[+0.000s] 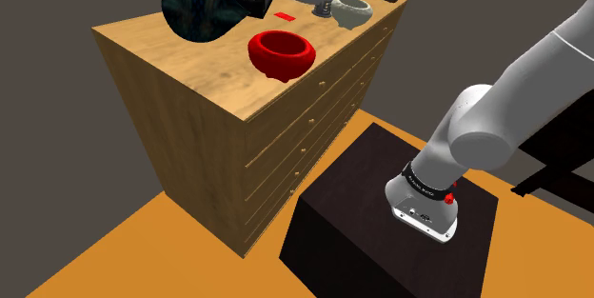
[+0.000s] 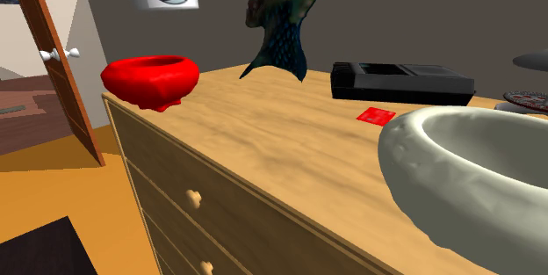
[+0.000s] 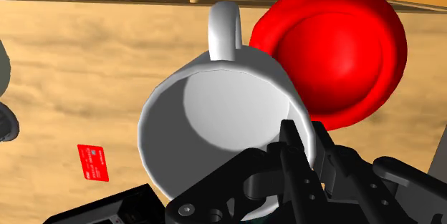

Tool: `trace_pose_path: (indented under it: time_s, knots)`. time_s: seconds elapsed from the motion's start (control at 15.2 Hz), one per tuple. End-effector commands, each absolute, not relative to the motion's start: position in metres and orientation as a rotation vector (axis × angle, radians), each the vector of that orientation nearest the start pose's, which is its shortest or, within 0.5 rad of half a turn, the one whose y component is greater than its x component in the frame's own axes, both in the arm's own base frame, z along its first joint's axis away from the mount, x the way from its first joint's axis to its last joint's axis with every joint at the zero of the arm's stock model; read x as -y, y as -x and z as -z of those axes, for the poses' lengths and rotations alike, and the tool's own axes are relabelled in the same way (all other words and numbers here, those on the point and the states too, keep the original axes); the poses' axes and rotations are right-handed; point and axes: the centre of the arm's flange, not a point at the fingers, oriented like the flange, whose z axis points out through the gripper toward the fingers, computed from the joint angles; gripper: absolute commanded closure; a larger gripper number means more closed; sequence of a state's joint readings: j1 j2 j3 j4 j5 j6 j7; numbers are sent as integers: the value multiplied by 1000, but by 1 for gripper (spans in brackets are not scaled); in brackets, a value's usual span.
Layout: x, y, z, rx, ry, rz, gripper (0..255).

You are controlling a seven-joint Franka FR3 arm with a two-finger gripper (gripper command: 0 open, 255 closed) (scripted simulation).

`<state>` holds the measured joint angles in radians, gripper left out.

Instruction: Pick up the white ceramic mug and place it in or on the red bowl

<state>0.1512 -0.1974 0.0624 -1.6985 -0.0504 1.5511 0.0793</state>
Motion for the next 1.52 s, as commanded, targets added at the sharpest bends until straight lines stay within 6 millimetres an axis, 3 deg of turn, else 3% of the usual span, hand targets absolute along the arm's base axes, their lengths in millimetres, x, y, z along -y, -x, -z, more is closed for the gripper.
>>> trace_pose_path:
  time_s: [0.0, 0.33, 1.45]
  knots:
    - [-128, -471, -668, 207, 3188, 93, 255]
    - [-189, -449, -672, 207, 3188, 93, 255]
    - [-189, -449, -583, 207, 3188, 93, 255]
